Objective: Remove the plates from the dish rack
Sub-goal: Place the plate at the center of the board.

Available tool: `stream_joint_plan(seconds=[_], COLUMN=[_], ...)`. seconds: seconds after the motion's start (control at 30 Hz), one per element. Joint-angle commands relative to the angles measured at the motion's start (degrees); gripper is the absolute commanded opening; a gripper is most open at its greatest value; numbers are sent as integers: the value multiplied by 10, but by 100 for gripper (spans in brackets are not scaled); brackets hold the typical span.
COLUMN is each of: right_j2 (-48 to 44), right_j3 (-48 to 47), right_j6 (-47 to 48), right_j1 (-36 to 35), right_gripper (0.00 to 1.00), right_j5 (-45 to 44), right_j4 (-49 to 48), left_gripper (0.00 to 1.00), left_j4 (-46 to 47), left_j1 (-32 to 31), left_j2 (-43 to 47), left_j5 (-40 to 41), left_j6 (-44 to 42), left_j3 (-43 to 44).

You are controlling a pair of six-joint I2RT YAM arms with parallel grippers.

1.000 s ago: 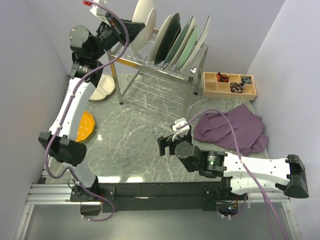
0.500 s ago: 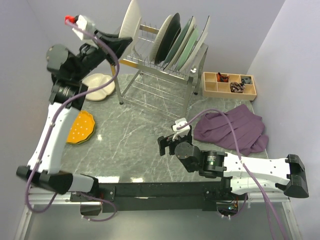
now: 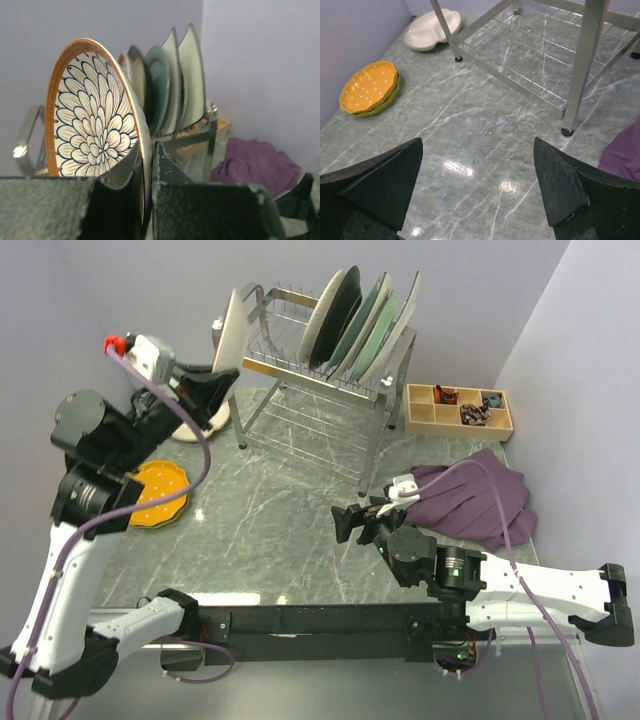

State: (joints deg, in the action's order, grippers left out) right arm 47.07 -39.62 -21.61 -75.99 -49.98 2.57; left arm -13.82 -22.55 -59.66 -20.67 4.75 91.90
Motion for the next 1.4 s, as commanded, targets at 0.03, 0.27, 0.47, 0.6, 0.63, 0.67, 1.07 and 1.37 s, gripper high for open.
stream_joint_plan(seconds=[0.03, 0.27, 0.47, 0.6, 0.63, 0.67, 1.07, 1.37], right_j2=[-27, -47, -57, -60, -62, -65, -95, -133], right_j3=[12, 21, 23, 24, 24, 27, 42, 63], right_j6=[-12, -12, -14, -17, -19, -21, -28, -25], right_j1=[-4, -5, -4, -4, -5, -4, -4, -4], right_gripper=[96, 96, 96, 96, 96, 96, 96, 96], right_j5=[-29, -34, -30, -39, -40, -39, -65, -72], right_j4=[-25, -40, -41, -38, -38, -41, -45, -63], left_gripper=[1, 1, 1, 1, 1, 1, 1, 1], left_j4=[-6, -21, -22, -16, -14, -12, -2, -31], left_j1=[-5, -19, -49, -108, -140, -158, -300, -300], left_j2=[55, 90, 98, 98, 98, 92, -53, -96], left_j5=[122, 206, 272, 350, 368, 394, 571, 618], left_j6=[-58, -55, -51, -34, -38, -40, -41, 14], left_j3=[-46, -165, -252, -293, -301, -308, -355, -370])
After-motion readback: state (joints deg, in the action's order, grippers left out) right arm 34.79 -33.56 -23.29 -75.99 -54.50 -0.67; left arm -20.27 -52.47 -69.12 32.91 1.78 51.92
